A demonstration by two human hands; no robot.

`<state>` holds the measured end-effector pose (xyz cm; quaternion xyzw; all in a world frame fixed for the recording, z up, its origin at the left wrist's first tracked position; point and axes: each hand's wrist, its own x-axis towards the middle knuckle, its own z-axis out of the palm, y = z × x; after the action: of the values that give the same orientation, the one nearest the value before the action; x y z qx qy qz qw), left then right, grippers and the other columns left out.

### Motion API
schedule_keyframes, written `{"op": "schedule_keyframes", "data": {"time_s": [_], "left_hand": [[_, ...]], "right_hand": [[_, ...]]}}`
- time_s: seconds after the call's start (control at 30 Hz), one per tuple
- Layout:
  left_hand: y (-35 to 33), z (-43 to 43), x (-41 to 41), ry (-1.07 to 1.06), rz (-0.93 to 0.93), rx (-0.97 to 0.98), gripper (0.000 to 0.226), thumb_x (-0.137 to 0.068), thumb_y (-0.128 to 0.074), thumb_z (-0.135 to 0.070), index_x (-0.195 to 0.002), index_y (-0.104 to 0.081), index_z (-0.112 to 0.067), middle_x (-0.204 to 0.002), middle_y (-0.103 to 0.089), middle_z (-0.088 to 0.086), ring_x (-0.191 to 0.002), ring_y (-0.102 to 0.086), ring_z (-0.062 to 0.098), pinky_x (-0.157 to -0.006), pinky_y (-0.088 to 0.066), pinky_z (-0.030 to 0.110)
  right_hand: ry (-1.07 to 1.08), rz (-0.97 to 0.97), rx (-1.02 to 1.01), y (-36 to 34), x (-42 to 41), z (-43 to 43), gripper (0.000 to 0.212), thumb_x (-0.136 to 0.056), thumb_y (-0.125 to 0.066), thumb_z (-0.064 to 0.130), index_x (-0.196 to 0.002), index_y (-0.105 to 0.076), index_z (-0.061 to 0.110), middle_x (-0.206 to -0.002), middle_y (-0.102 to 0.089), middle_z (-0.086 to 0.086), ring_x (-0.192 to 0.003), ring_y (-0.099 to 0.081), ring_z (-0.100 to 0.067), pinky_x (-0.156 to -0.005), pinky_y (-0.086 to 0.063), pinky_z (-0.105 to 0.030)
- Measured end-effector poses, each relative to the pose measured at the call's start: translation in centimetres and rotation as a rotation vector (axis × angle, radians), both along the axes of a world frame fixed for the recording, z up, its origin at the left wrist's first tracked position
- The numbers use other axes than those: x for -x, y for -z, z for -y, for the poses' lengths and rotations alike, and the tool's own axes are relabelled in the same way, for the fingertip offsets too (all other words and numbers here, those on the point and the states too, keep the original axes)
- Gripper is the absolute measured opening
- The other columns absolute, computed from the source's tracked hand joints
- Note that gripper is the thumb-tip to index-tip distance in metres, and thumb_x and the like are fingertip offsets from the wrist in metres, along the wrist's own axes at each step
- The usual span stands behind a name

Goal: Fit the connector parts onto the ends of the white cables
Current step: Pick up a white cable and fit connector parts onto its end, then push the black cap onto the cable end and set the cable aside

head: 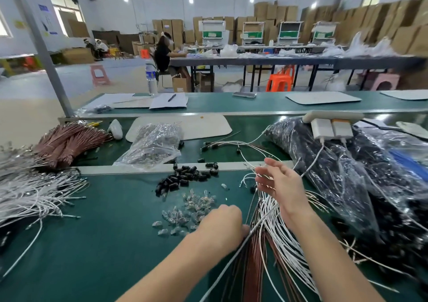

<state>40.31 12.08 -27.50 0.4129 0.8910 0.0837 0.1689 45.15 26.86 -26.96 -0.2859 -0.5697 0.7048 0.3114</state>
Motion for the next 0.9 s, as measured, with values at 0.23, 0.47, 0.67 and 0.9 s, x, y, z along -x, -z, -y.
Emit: {"op": "schedule_keyframes", "data": {"time_s": [0.23,0.47,0.67,0.9], "left_hand": [[-0.4,-0.6,-2.1,-0.040,0.027,0.049,0.019,-0.100,-0.050,-0.010,-0.082,-0.046,-0.009,-0.105,-0.066,0.022,-0.095,-0.068,0.041,-0.068,-0.046,0.037],[-0.2,-0.9,-1.9,-0.172,0.231,-0.021,0.028,-0.097,-0.046,-0.004,-0.070,-0.049,-0.007,-0.061,-0.057,0.012,-0.074,-0.074,0.037,-0.071,-0.063,0.041],[0.0,-0.8,-2.4,-0.129,0.171,0.000,0.018,-0.097,-0.048,0.000,-0.080,-0.053,-0.004,-0.085,-0.066,0.019,-0.090,-0.073,0.038,-0.069,-0.059,0.040],[-0.7,-0.5,-2.8,-0.078,0.059,0.110,0.032,-0.098,-0.041,-0.002,-0.128,-0.053,-0.004,-0.130,-0.056,0.019,-0.112,-0.064,0.041,-0.073,-0.046,0.039]], "right_hand": [[-0.001,0.025,-0.035,0.7,-1.2,1.7,0.022,-0.103,-0.044,0.007,-0.109,-0.063,0.017,-0.084,-0.076,-0.001,-0.065,-0.067,-0.010,-0.062,-0.056,-0.025],[-0.010,0.036,-0.081,1.5,-1.5,2.6,0.025,-0.102,-0.044,0.006,-0.108,-0.063,0.021,-0.078,-0.075,0.004,-0.061,-0.066,-0.005,-0.056,-0.054,-0.020],[-0.033,0.144,-0.235,2.3,-1.3,3.2,0.025,-0.101,-0.045,0.008,-0.111,-0.063,0.023,-0.089,-0.075,0.001,-0.068,-0.065,-0.010,-0.063,-0.052,-0.025],[-0.187,0.473,-0.869,4.0,-2.3,3.9,0.024,-0.099,-0.050,0.024,-0.109,-0.070,0.030,-0.074,-0.073,0.003,-0.064,-0.063,-0.007,-0.067,-0.049,-0.022]]}}
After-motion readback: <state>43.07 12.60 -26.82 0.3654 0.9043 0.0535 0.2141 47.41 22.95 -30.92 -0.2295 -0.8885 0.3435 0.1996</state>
